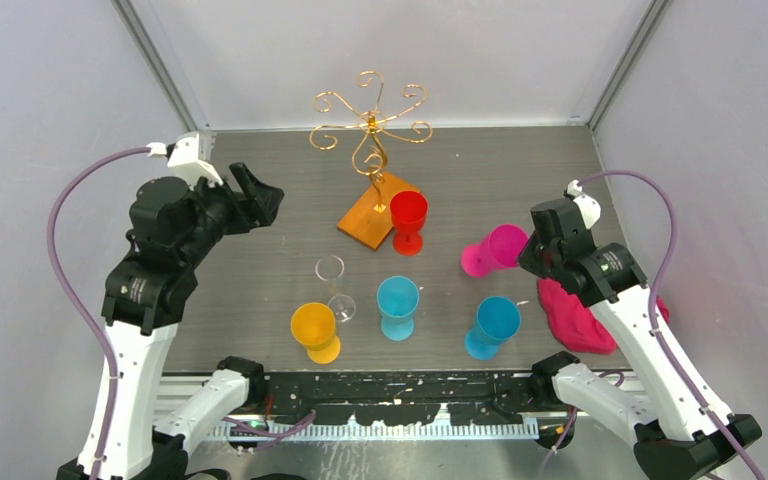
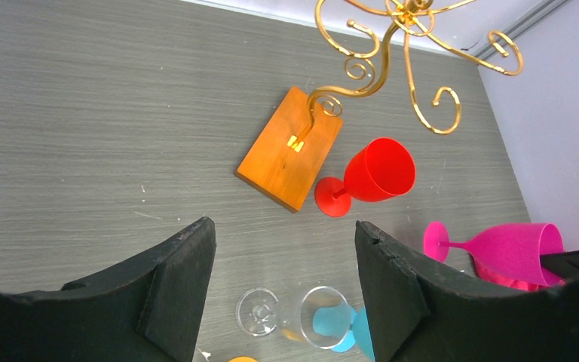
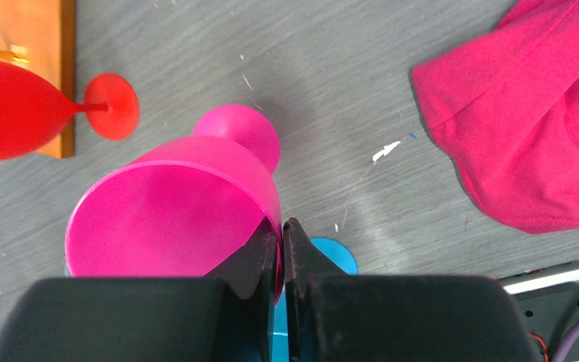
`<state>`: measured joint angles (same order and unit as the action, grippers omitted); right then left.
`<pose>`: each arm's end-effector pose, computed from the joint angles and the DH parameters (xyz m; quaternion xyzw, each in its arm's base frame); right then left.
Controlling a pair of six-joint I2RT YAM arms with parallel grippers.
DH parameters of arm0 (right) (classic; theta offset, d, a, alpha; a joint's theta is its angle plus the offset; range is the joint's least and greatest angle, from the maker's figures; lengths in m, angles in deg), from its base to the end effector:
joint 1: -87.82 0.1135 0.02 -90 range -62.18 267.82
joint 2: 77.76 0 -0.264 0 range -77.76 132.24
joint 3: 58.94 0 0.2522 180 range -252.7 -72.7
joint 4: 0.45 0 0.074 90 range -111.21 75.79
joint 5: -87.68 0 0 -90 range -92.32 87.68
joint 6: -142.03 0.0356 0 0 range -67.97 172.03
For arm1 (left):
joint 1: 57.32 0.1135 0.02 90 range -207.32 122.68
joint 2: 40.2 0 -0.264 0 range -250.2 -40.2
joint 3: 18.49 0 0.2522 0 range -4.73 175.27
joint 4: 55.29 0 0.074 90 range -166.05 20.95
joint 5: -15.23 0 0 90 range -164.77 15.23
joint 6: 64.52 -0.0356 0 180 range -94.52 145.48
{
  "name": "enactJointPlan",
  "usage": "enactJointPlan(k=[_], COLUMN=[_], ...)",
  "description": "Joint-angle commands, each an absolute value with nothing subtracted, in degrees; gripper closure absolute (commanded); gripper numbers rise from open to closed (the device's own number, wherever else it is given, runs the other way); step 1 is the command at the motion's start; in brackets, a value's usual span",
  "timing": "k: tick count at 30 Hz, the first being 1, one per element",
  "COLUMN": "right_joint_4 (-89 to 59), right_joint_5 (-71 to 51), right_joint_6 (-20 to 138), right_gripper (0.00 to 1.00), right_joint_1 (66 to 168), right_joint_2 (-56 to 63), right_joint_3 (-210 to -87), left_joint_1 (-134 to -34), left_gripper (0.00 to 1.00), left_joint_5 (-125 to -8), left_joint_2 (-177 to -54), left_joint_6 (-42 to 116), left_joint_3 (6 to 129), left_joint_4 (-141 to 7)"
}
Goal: Place the wine glass upside down on the wine glass rack
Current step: Pick up the wine glass at the center of the board, then turn the wine glass upside down at the wine rack.
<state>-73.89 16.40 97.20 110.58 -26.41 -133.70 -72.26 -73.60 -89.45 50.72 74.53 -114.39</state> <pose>0.1480 0.0497 0.3373 0.2347 0.8988 0.0616 0.3651 0.1307 -0.0356 0.4590 -0.0652 0.7924 -0.2159 0.5668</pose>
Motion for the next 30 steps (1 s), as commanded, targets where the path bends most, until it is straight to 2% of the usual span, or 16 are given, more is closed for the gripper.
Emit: enactJointPlan(k=[1, 11, 19, 26, 30], right_joint_4=[-71.97, -72.48, -71.75, -70.8, -69.1], right_joint_5=[19.03, 24.37, 27.93, 31.44, 33.76], right_joint_6=[96.48, 93.48, 91.43, 88.32, 85.6], right_gripper=[0.99, 1.0, 0.99, 1.0, 1.0], right_joint_1=[110.87, 110.87, 110.88, 110.87, 110.86], right_joint_2=[-26.09, -24.06, -21.57, -19.41, -18.08], right_joint_3=[-138.0, -146.17, -152.68, -158.86, -162.18], left_joint_1=[-72.44, -72.48, -72.44, -72.45, -72.44], left_gripper=[0.27, 0.16, 0.15, 0.01, 0.0], left_joint_5=[-71.08, -60.15, -50.04, -43.56, -41.61], left_joint_2=[-89.15, -89.86, -90.25, -91.68, -92.17], left_joint_6=[51.86, 58.33, 68.08, 76.27, 79.89], left_joint_3=[78.54, 82.36, 82.35, 80.04, 79.19], left_joint_4=[-115.62, -113.95, -108.4, -101.97, -97.61])
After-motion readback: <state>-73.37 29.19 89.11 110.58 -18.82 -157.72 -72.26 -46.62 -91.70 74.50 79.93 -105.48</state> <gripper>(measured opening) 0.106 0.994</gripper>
